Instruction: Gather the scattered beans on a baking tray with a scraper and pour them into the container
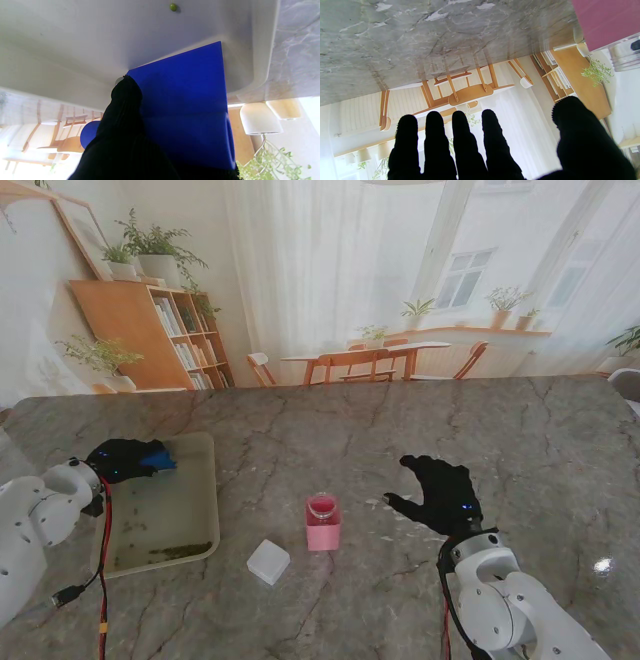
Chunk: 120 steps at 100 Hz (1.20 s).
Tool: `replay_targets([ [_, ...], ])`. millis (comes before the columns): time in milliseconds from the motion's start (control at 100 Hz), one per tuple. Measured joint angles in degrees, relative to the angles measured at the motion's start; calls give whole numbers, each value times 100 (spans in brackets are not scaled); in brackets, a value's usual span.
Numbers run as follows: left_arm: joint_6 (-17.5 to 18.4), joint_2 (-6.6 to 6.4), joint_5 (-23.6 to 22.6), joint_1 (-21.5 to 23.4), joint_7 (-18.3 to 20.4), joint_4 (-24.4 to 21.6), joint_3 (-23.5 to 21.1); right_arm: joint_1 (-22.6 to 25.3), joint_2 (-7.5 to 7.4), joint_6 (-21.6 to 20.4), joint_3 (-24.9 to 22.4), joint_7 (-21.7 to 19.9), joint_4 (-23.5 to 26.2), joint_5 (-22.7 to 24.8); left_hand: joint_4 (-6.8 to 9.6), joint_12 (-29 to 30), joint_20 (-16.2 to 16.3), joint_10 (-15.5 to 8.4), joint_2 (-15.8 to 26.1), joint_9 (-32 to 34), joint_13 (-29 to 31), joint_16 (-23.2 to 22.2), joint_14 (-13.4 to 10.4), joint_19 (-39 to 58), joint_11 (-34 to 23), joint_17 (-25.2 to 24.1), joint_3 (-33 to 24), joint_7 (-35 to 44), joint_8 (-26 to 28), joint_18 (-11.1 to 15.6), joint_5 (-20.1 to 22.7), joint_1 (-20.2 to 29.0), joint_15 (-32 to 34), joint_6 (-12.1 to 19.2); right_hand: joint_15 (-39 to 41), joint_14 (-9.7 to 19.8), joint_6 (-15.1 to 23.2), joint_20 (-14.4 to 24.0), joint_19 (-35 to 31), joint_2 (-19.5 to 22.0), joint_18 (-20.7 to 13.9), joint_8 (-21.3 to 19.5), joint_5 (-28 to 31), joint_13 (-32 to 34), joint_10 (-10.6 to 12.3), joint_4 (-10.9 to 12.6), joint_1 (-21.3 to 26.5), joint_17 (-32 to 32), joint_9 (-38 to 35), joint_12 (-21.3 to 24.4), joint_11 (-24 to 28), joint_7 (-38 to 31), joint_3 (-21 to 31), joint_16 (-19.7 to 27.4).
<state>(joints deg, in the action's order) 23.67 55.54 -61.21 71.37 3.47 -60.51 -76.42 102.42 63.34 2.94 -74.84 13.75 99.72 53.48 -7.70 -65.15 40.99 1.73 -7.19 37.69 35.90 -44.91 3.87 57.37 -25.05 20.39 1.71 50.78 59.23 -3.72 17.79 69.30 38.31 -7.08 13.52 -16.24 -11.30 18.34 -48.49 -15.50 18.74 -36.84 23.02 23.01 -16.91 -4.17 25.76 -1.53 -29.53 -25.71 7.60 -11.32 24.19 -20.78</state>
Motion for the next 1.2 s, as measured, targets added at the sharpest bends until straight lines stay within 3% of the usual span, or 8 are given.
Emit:
replay_targets([
  [420,-200,35,236,138,463,-207,-181,-18,-2,-15,13,1,-16,-1,1,342,-68,82,1,-8,45,153,1,-63,206,206,3,-157,-131,-59,57,1,-303,20,0,0,0,0,-1,0,0,0,0,0,0,0,0,0,0,0,0,0,0,0],
  [1200,-438,65,560,1336,1236,-1611,-922,-18,-1,-48,7,54,-44,-39,1,387,-19,226,-16,70,100,69,101,-57,298,262,20,-523,-144,-205,326,1,-489,-7,0,0,0,0,-1,0,0,0,0,1,5,0,0,0,0,0,0,0,0,0],
])
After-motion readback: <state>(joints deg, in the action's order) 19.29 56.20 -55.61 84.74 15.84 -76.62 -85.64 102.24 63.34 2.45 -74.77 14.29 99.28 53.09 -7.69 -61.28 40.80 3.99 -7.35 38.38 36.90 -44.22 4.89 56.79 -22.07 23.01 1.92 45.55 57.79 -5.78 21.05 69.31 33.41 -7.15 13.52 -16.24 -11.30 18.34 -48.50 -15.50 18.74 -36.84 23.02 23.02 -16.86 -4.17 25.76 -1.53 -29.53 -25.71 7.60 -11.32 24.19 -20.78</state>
